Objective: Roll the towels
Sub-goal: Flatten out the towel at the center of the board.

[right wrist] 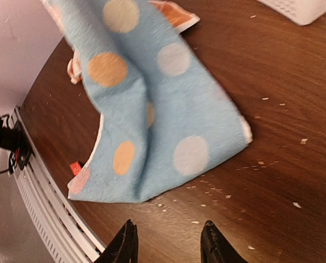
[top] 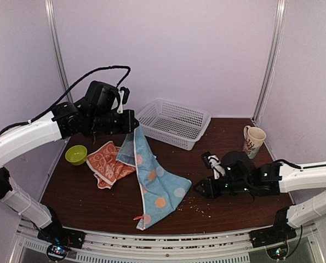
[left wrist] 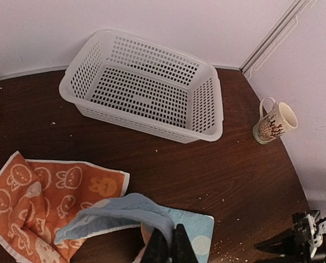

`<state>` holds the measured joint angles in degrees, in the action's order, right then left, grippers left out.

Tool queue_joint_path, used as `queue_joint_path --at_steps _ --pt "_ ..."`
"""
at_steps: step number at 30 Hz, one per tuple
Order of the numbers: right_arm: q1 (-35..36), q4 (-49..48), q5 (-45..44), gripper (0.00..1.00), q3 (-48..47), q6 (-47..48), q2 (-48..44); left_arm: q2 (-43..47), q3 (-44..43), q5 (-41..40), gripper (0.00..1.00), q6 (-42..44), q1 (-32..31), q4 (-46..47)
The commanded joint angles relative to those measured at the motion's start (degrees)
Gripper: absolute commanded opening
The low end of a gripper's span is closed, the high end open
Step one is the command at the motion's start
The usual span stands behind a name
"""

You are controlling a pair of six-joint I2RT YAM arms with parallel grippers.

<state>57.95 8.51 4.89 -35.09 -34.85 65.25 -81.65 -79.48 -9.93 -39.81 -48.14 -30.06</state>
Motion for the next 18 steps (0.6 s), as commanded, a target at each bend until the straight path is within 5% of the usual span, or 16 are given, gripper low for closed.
queue_joint_path --at_steps 1,9,18 --pt "7.6 -3.0 -1.0 0.40 -9.4 0.5 10.2 -0.2 -2.6 -7.0 0.00 3.5 -0.1 0.9" --pt "20.4 15.5 -1.6 0.43 -37.6 8.7 35.8 -0.6 -2.2 -10.0 0.00 5.7 0.0 0.3" --pt "22.2 27.9 -9.6 0.72 -50.5 2.6 50.3 2.0 2.1 -13.4 0.00 5.4 0.0 0.1"
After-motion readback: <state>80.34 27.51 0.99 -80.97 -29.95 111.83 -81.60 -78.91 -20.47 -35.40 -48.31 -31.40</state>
